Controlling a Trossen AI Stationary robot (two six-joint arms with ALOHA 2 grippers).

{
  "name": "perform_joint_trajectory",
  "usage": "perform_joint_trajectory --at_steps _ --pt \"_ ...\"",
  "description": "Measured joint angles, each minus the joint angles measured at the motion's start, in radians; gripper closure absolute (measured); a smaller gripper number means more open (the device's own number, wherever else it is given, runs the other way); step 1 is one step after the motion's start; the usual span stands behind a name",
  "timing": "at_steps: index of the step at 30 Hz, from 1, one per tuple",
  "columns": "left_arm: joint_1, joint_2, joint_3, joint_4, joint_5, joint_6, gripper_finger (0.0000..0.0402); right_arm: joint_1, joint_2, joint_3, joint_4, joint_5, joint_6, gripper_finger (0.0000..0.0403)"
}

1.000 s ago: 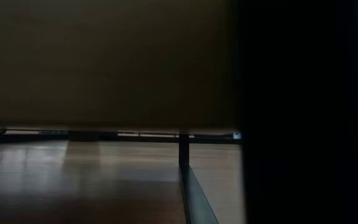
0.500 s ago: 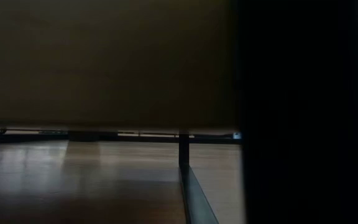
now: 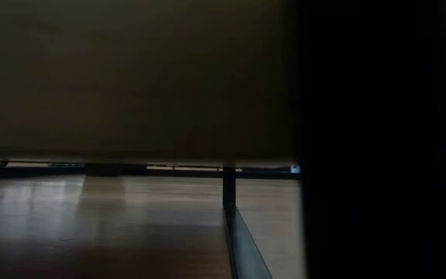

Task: Pick and place medicine bottles onto shelf by color
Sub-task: Put the pink pill bottle on the shelf aligned with the other pink pill bottles

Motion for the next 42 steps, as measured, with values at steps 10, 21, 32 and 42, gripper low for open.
perform_joint_trajectory --at_steps 10,21,32,42 --pt "-0.026 0.001 -0.013 0.014 -0.062 -0.020 0.0301 0.000 0.000 0.000 0.000 0.000 0.000 0.0193" --pt "-0.106 0.000 -0.013 -0.047 -0.170 -0.166 0.0301 0.000 0.000 0.000 0.000 0.000 0.000 0.0193" --pt "-0.110 0.016 -0.013 -0.051 -0.171 -0.175 0.0301 0.000 0.000 0.000 0.000 0.000 0.000 0.0193" --pt "-0.109 0.017 -0.013 -0.048 -0.136 -0.176 0.0301 0.000 0.000 0.000 0.000 0.000 0.000 0.0193"
